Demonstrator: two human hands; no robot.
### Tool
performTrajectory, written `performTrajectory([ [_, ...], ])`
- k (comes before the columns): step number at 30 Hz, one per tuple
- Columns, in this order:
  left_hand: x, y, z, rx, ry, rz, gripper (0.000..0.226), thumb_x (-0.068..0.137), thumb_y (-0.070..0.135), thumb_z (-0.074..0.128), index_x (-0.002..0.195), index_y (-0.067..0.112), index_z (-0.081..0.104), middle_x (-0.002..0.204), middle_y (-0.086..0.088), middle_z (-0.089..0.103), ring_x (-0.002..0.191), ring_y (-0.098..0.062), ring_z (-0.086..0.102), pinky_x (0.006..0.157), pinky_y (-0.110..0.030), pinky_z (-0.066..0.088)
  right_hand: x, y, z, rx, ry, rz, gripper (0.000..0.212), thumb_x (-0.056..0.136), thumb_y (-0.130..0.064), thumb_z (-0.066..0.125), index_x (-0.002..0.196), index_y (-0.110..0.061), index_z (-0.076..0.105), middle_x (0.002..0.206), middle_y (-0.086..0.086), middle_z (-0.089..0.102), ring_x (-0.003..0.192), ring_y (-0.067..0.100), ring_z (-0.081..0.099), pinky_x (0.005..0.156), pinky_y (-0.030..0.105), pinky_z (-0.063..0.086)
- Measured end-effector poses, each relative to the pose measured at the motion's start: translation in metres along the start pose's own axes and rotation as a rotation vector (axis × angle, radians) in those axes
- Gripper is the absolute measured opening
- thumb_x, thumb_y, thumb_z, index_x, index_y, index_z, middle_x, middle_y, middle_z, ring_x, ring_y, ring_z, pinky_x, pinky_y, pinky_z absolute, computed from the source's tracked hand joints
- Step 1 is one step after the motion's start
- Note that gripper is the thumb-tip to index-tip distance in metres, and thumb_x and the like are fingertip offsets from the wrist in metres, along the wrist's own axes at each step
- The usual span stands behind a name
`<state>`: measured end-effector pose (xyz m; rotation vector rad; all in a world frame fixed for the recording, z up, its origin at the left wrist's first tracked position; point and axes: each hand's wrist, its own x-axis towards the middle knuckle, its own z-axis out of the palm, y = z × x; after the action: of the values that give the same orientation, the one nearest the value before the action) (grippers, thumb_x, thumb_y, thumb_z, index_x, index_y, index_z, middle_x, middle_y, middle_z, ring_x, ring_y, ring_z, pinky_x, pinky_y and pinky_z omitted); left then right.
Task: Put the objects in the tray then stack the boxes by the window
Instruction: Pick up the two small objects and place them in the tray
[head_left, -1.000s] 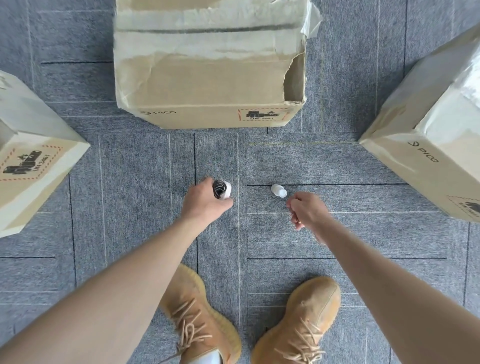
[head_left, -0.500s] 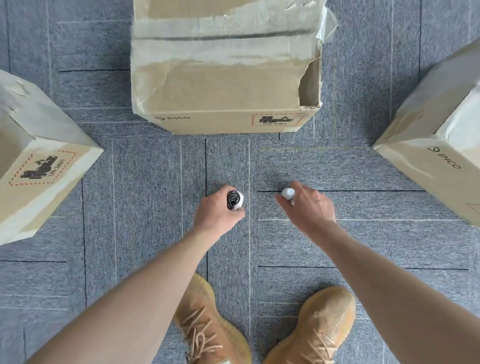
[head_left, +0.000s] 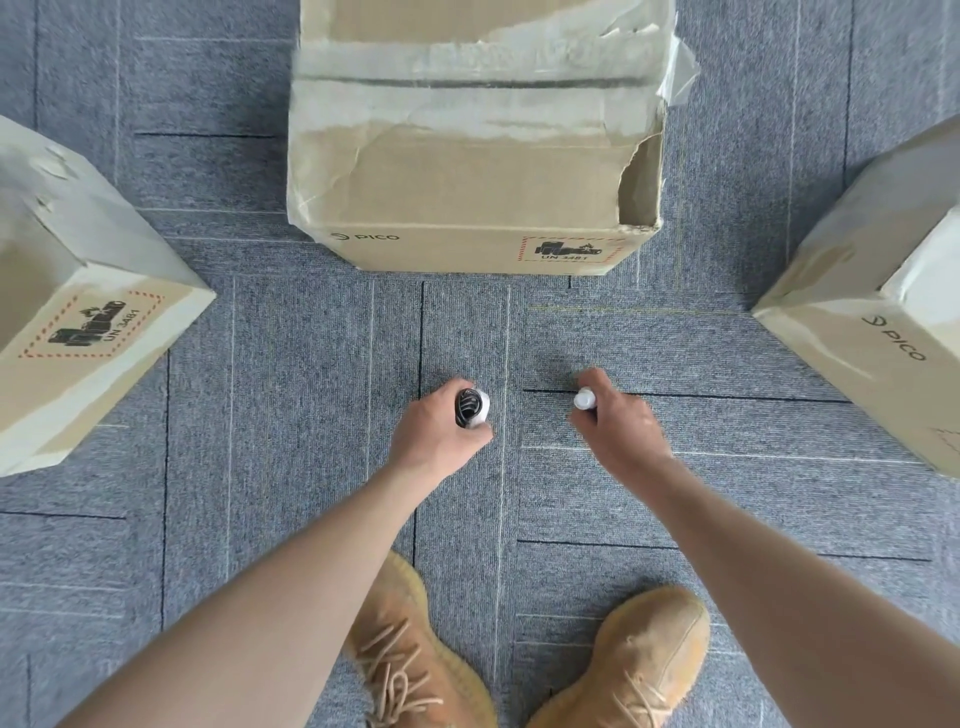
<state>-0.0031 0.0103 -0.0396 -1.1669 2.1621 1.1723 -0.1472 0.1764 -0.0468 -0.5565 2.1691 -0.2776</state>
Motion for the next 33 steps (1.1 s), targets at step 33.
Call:
performTrajectory([
  [33,-0.480,0.229,-0.533,-0.345,0.480,-0.115,0.029,0.080,0.040,0.070,0.095,0.021,0.056,0.084,0.006,0.064,0.076,-0.013,0.060,0.059,-0.021,0.042,-0.432,-0.525,-0.433,-0.120,-0.146,-0.424,0.022,0.093,-0.020,0.053,0.114,-0.023,0.056,0.088,0.008,0.067,0.061,0.014,0.053,0.051,0.025,0.039],
])
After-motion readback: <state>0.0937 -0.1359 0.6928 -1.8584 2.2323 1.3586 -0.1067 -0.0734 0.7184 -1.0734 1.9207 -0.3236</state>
